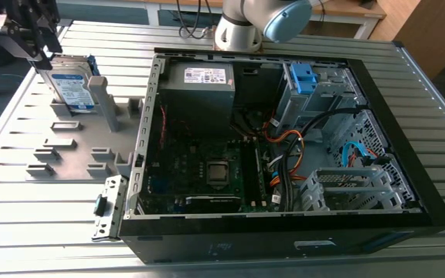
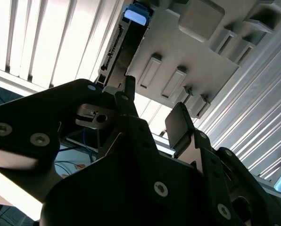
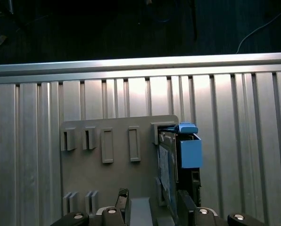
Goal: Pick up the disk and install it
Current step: 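Pick up the disk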
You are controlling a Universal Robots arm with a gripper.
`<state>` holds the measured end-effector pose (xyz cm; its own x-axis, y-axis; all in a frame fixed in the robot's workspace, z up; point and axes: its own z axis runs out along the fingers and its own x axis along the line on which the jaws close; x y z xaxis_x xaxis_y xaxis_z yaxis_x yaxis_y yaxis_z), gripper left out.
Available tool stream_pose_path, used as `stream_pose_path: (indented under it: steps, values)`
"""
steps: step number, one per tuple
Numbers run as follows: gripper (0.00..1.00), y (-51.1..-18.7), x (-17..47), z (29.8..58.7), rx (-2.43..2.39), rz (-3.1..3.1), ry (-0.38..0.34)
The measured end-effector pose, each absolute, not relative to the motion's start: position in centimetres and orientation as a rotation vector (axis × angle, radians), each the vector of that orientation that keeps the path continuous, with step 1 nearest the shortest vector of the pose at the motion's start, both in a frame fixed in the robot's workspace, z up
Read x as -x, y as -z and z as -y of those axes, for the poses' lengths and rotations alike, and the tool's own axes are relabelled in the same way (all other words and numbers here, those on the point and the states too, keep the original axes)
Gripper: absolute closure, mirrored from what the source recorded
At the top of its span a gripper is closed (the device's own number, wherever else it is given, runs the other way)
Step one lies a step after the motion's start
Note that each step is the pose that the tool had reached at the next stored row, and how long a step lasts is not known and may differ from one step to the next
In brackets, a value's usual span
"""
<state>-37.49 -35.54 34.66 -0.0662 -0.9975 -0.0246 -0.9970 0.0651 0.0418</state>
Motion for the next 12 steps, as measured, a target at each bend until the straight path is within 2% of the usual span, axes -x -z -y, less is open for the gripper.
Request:
stream_pose_path:
  steps: [6, 12]
  values:
    - [0.47, -34.4, 37.5, 35.0, -2.139, 2.285, 0.074]
    - [0.47, -34.3, 37.5, 33.1, -2.140, 2.284, 0.074]
